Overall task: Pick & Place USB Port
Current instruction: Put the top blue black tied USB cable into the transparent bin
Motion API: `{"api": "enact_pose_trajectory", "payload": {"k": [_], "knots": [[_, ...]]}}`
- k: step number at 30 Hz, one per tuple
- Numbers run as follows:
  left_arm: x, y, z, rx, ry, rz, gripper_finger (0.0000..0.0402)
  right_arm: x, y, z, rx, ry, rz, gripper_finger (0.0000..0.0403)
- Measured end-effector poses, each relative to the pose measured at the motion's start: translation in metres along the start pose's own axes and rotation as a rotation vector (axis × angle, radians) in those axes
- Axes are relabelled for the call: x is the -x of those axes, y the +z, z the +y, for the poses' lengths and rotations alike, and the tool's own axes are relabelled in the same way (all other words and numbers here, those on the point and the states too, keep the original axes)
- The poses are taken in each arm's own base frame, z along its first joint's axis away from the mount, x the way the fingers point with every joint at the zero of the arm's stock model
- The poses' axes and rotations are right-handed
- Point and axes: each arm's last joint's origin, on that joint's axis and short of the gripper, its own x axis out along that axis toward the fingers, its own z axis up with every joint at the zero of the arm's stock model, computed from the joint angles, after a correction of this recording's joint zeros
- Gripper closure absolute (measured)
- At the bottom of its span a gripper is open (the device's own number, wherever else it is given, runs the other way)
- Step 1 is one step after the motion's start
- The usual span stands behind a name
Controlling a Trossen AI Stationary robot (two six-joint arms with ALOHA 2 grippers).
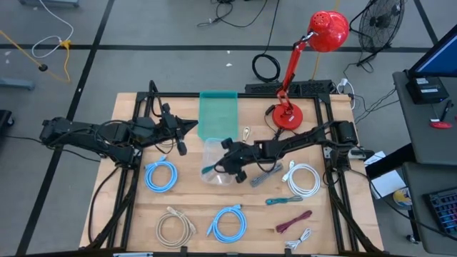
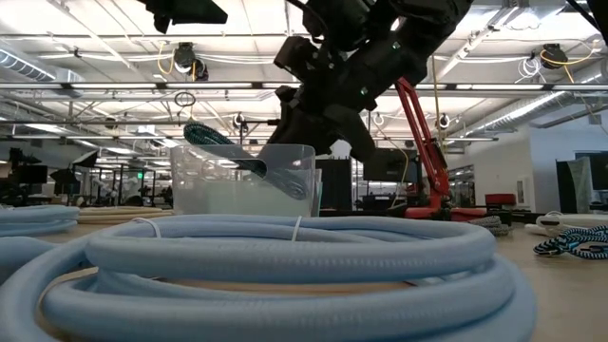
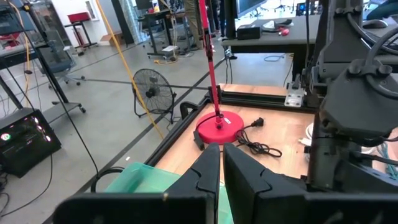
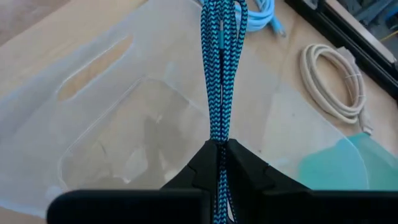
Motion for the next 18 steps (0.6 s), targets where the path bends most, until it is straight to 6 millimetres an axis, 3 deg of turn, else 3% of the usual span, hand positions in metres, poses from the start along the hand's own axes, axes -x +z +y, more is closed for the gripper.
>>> {"api": "enact_pose_trajectory", "payload": {"k": [7, 18], "knots": [[0.0, 0.0, 0.0, 0.002, 0.0, 0.0, 0.0376, 0.0, -0.003, 0.001, 0.005, -0.022, 0.053, 0.0383], [0.0, 0.0, 0.0, 0.002, 0.0, 0.0, 0.0376, 0.001, 0.001, 0.015, 0.178, -0.06, 0.131, 0.0383]]}}
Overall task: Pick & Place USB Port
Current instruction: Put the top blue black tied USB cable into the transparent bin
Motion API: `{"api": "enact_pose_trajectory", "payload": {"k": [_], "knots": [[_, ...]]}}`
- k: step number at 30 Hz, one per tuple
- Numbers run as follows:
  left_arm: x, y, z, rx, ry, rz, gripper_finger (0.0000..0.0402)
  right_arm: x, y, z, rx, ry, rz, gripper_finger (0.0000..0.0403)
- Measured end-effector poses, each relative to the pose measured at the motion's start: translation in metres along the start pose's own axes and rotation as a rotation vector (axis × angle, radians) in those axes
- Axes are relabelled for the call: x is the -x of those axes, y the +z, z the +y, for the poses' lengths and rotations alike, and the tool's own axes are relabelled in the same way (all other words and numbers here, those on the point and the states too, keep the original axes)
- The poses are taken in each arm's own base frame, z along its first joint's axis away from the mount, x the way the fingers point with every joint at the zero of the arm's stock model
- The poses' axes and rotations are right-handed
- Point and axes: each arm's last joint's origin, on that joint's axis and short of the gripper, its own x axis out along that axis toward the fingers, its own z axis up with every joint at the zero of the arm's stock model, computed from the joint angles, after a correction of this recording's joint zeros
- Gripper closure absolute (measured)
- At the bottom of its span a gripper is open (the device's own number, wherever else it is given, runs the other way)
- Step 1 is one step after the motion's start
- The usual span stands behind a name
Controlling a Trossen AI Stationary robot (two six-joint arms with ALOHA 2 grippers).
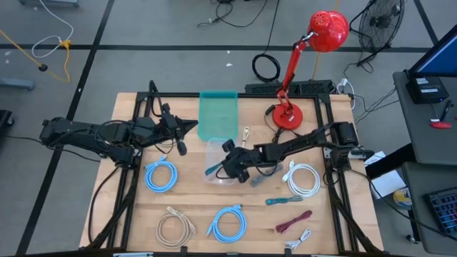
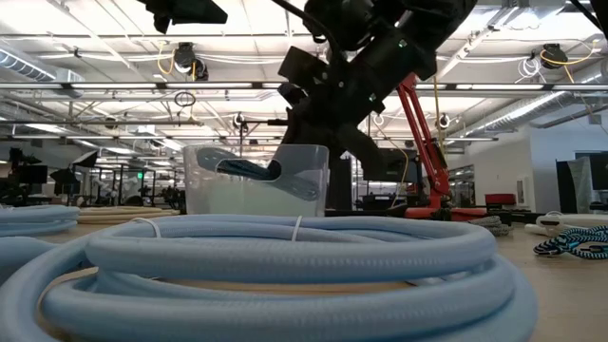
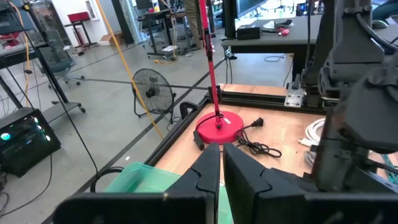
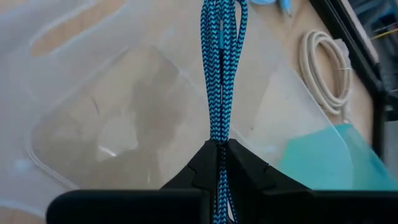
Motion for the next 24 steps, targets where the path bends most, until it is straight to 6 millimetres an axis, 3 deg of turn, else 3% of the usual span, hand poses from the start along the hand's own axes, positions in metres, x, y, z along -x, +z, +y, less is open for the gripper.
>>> {"api": "enact_pose_trajectory", "payload": {"k": [5, 10, 24], "knots": [[0.0, 0.0, 0.0, 0.0, 0.0, 0.0, 0.0376, 0.003, 0.007, 0.011, 0.146, -0.046, 0.068, 0.0383], [0.0, 0.0, 0.0, 0.0, 0.0, 0.0, 0.0376, 0.005, 0.011, 0.015, 0.188, -0.092, 0.101, 0.0376], [0.0, 0.0, 0.0, -0.001, 0.0, 0.001, 0.0376, 0.006, 0.019, 0.01, 0.158, -0.224, 0.092, 0.0256]]}}
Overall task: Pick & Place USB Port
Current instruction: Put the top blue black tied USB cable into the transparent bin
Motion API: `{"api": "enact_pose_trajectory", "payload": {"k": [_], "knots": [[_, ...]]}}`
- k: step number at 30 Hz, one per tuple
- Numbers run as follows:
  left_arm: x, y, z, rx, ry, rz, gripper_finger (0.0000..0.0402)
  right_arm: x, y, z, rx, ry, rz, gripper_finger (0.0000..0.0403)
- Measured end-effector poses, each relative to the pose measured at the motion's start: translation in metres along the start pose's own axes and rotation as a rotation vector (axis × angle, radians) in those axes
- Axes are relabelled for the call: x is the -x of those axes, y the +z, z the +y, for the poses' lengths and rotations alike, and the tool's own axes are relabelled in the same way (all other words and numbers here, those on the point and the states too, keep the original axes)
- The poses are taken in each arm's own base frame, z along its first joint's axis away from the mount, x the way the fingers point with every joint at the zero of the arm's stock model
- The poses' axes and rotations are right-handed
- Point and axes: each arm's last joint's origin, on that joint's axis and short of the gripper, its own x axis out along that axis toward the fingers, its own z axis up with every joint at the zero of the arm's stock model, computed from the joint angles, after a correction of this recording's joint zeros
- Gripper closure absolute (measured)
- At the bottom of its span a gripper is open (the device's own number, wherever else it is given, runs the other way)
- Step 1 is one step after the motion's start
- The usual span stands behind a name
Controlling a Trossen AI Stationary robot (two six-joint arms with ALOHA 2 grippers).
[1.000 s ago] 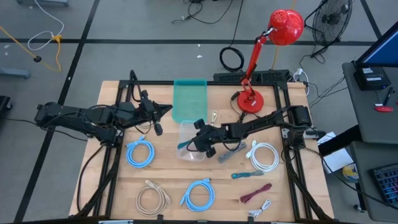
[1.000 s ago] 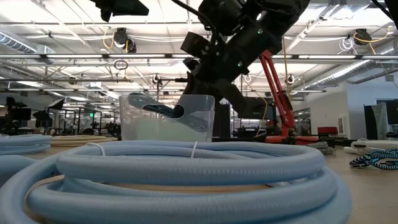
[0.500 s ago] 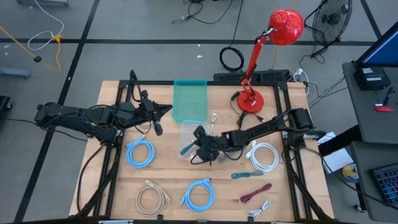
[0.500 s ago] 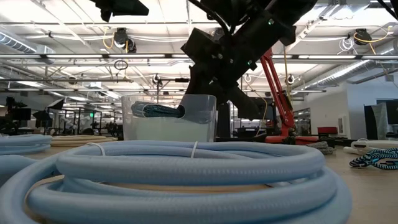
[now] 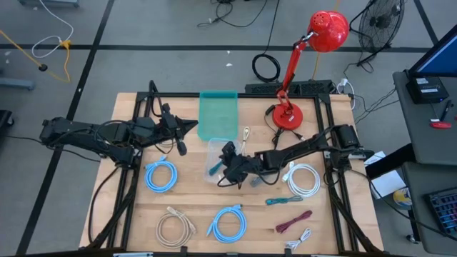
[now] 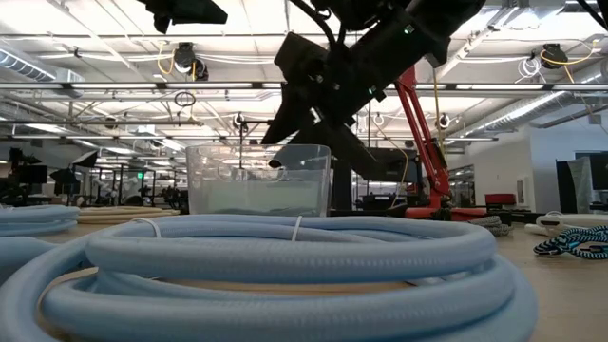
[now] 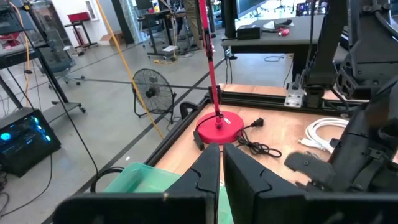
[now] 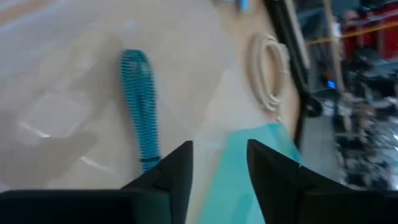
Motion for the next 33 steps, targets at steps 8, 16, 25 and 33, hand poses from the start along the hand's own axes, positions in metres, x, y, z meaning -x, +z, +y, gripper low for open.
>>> {"api": "enact_pose_trajectory", "payload": {"k": [8, 16, 25, 33], "knots": [[0.0, 0.0, 0.0, -0.005, 0.0, 0.004, 0.0376, 0.02, 0.022, -0.011, -0.099, -0.217, -0.009, 0.0239], [0.0, -0.001, 0.0, -0.005, 0.0, 0.005, 0.0376, 0.067, 0.048, -0.02, -0.291, -0.238, -0.163, 0.025], [0.0, -0.001, 0.0, -0.007, 0.002, 0.005, 0.0376, 0.121, 0.049, -0.023, -0.389, -0.272, -0.184, 0.0259], [-0.002, 0.0, 0.005, -0.025, 0.027, 0.006, 0.0376, 0.162, 0.014, 0.0, -0.522, -0.023, -0.344, 0.0259]]}}
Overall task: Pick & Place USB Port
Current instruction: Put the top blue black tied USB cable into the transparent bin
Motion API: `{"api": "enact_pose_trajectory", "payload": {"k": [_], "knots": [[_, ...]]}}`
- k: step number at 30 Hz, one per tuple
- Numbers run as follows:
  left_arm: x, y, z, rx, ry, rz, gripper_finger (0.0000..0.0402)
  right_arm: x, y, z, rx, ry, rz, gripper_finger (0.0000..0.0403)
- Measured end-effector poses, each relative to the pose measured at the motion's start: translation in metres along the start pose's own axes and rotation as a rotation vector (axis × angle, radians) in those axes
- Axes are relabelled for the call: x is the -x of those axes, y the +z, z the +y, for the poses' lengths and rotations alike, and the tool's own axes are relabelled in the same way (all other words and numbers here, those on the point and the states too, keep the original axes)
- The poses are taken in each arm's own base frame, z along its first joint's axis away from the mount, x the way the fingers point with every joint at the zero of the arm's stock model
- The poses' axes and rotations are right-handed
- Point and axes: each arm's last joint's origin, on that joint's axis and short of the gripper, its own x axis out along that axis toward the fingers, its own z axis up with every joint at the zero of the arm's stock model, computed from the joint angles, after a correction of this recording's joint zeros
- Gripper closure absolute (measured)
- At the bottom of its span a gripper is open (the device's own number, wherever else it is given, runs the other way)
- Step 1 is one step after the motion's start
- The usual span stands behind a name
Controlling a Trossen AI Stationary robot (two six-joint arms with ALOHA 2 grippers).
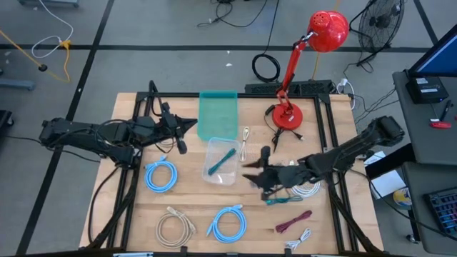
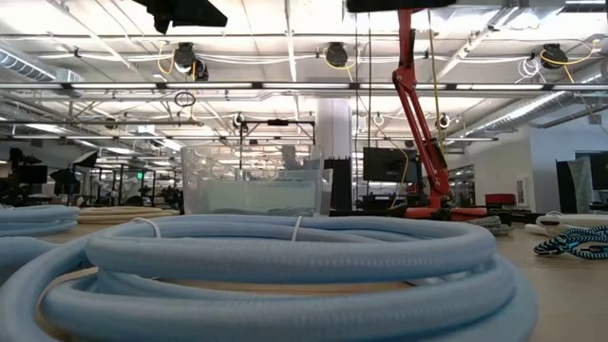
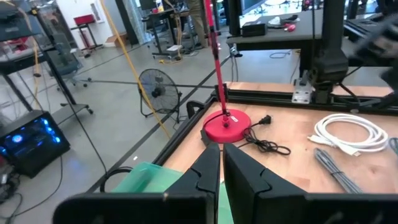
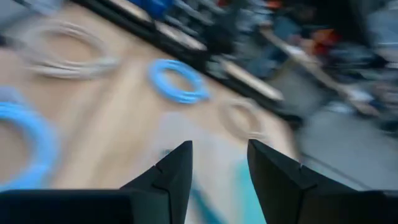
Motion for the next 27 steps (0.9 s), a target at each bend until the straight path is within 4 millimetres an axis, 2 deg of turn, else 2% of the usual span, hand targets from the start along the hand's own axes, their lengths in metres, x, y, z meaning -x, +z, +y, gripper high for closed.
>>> {"api": "enact_pose_trajectory", "payload": {"k": [3, 8, 11, 15, 19, 27], "knots": [[-0.002, 0.0, 0.004, 0.018, 0.022, 0.003, 0.0376, 0.012, -0.016, 0.002, -0.098, 0.091, -0.025, 0.0259], [-0.009, -0.005, 0.009, 0.017, 0.036, 0.043, 0.0376, 0.018, -0.046, 0.007, -0.211, 0.095, -0.003, 0.0258], [-0.021, -0.013, 0.01, 0.004, -0.033, 0.092, 0.0376, 0.017, -0.06, 0.006, -0.278, 0.073, -0.019, 0.0264], [-0.044, -0.031, 0.006, 0.031, -0.223, 0.212, 0.038, 0.013, -0.076, 0.001, -0.365, 0.028, -0.019, 0.0279], [-0.068, -0.051, 0.001, 0.109, -0.386, 0.37, 0.0397, 0.012, -0.085, -0.003, -0.419, 0.003, -0.026, 0.0301], [-0.108, -0.048, -0.014, 0.115, -0.421, 0.734, 0.04, 0.01, -0.091, -0.007, -0.425, -0.017, 0.016, 0.0363]]}}
